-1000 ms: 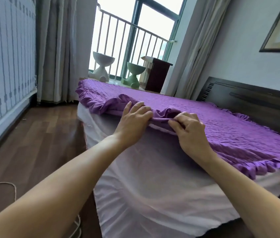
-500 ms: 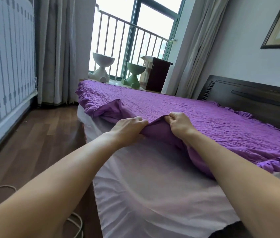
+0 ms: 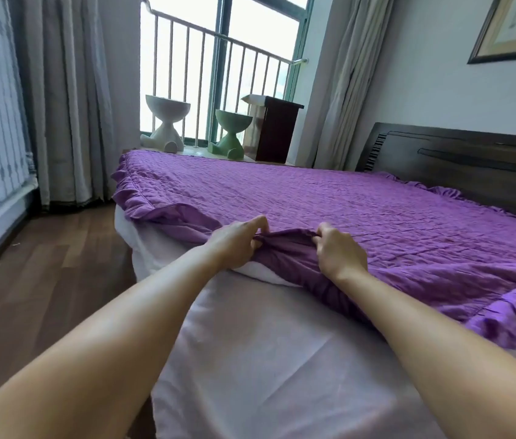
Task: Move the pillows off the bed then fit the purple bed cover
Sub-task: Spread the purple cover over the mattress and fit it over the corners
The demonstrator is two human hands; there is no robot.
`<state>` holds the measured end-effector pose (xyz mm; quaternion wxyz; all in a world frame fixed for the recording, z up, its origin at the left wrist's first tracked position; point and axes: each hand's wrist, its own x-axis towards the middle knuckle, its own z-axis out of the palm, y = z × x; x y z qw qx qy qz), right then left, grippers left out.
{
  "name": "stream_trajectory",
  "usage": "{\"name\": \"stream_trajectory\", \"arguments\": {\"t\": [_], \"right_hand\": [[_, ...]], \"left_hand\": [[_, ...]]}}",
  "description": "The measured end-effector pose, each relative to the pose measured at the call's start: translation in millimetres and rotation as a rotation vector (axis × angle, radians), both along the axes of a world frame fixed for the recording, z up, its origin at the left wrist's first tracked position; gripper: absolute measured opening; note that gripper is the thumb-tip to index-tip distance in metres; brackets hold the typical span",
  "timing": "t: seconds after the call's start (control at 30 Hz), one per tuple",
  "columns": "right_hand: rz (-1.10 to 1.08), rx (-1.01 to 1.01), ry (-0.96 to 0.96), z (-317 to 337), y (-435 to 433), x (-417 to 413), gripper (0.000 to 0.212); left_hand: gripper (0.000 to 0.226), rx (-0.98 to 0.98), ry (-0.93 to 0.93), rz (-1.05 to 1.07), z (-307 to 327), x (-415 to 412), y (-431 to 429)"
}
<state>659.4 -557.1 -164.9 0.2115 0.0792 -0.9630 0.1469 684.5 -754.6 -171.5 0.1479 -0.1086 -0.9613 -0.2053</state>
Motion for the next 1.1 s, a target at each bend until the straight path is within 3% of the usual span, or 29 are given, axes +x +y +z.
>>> {"name": "stream_trajectory", "arguments": {"t": [0.07, 0.17, 0.27, 0.4, 0.47, 0.53, 0.6, 0.73, 0.83, 0.97, 1.1], "right_hand": [[0.009, 0.194, 0.047, -22, 0, -6, 0.014], [0.109, 0.358, 0.306, -49, 1, -17, 0.031], [0.330, 0.354, 0.437, -56, 4, -28, 0.012], [0.435, 0.322, 0.212, -51, 6, -19, 0.045], [0.414, 0.299, 0.069, -45, 4, -12, 0.065], [0.385, 0.299, -0.019, -37, -1, -4, 0.080], [0.318, 0.381, -0.068, -32, -7, 2, 0.082], [0.203, 0.494, -0.043, -32, -24, 17, 0.060], [0.155, 0.474, -0.022, -33, -28, 23, 0.048], [0.055, 0.530, 0.157, -39, -30, 25, 0.023], [-0.046, 0.583, 0.336, -31, -31, 34, 0.023]], "left_hand": [[0.024, 0.000, -0.036, 0.010, -9, -17, 2], [0.022, 0.056, -0.049, 0.003, -25, -33, -2], [0.025, 0.060, -0.074, -0.011, -34, -44, -4], [0.014, 0.076, -0.179, -0.098, -31, -42, -3], [0.038, 0.136, -0.247, -0.182, -23, -33, -8], [0.047, 0.149, -0.288, -0.236, -18, -24, -10], [0.054, 0.014, -0.207, -0.199, -17, -21, -10], [0.037, -0.246, 0.079, -0.109, -20, -12, 1], [0.051, -0.443, 0.210, -0.082, -24, -4, 3], [0.060, -0.519, 0.410, -0.033, -24, 4, 5], [0.055, -0.571, 0.599, 0.013, -25, 17, -4]]}}
